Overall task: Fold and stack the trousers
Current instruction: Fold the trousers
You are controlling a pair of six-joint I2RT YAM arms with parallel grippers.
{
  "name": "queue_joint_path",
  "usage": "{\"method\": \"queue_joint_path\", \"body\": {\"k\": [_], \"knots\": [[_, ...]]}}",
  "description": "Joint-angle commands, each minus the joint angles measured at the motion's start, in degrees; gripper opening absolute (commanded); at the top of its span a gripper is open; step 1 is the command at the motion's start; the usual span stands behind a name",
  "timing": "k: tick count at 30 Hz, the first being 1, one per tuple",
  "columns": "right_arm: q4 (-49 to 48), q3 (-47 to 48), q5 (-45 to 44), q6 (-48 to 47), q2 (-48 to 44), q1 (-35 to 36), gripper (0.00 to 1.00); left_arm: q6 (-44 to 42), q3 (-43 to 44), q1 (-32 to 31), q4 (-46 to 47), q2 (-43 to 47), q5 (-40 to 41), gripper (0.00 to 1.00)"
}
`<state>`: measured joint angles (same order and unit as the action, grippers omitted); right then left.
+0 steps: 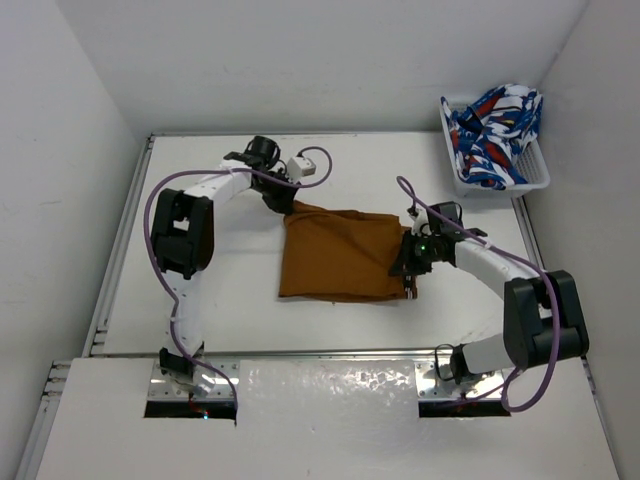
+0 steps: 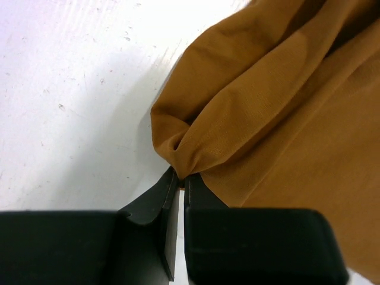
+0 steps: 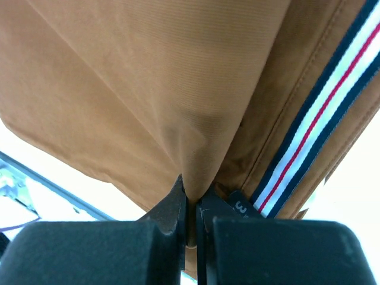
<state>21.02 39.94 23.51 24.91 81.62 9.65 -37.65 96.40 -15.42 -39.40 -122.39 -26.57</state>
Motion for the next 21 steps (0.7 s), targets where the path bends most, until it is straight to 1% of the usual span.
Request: {"method": "queue_joint_path", "body": {"k": [1, 2, 3, 4, 5, 6, 7, 8, 10, 11, 14, 15, 17, 18, 20, 21], "knots": [[6.6, -0.2, -3.3, -6.6, 1.3, -1.2, 0.01, 4.2, 3.3, 2.4, 7.6, 0.6, 6.4, 0.0], [6.7, 0.4, -3.2, -6.8, 2.0, -1.4, 0.07, 5.2, 2.8, 2.3, 8.5, 0.8, 6.7, 0.0], [6.7, 0.7, -3.0, -7.0, 3.4, -1.6, 0.12, 5.7, 2.5, 2.2, 8.6, 1.2, 7.1, 0.02], [6.8, 1.0, -2.9, -7.0, 3.9, -2.1, 0.2, 6.4, 2.7, 2.2, 8.6, 1.4, 7.5, 0.09], [6.9, 2.1, -3.2, -7.0, 4.3, -2.3, 0.34, 7.3, 3.0, 2.2, 7.9, 1.3, 8.1, 0.18], [7.3, 2.7, -3.6, -7.2, 4.7, -2.4, 0.41, 8.4, 4.3, 2.2, 7.1, 1.3, 8.2, 0.32], [8.4, 3.6, -4.5, -7.3, 4.8, -2.6, 0.52, 8.9, 5.0, 2.3, 6.0, 1.4, 8.1, 0.39], [9.0, 5.7, -6.5, -7.5, 4.6, -2.8, 0.55, 10.3, 5.9, 2.4, 6.1, 2.4, 9.0, 0.48], [11.3, 7.7, -8.9, -7.5, 4.2, -3.8, 0.57, 12.7, 6.6, 2.8, 7.3, 3.6, 11.2, 0.56], [12.1, 9.6, -11.3, -7.3, 4.2, -4.3, 0.57, 14.4, 8.2, 3.0, 7.3, 3.9, 12.8, 0.65], [15.3, 12.9, -13.4, -7.3, 5.3, -6.0, 0.54, 16.5, 11.8, 3.4, 5.8, 5.3, 13.7, 0.67], [16.2, 13.3, -13.9, -7.8, 5.4, -5.9, 0.54, 16.6, 12.2, 3.4, 5.2, 6.2, 13.1, 0.67], [16.3, 13.7, -12.4, -7.9, 5.0, -5.9, 0.57, 17.0, 12.2, 3.4, 1.5, 7.1, 10.4, 0.67], [15.9, 13.4, -10.0, -7.2, 4.9, -5.9, 0.62, 17.5, 11.4, 3.4, 0.2, 7.9, 9.4, 0.67], [14.3, 11.4, -7.1, -5.4, 4.2, -5.9, 0.66, 19.4, 5.6, 3.4, -3.0, 9.3, 5.3, 0.67], [11.7, 10.6, -4.3, -4.7, 4.1, -5.9, 0.69, 20.1, 2.4, 3.4, -3.1, 10.1, 3.6, 0.69]]}}
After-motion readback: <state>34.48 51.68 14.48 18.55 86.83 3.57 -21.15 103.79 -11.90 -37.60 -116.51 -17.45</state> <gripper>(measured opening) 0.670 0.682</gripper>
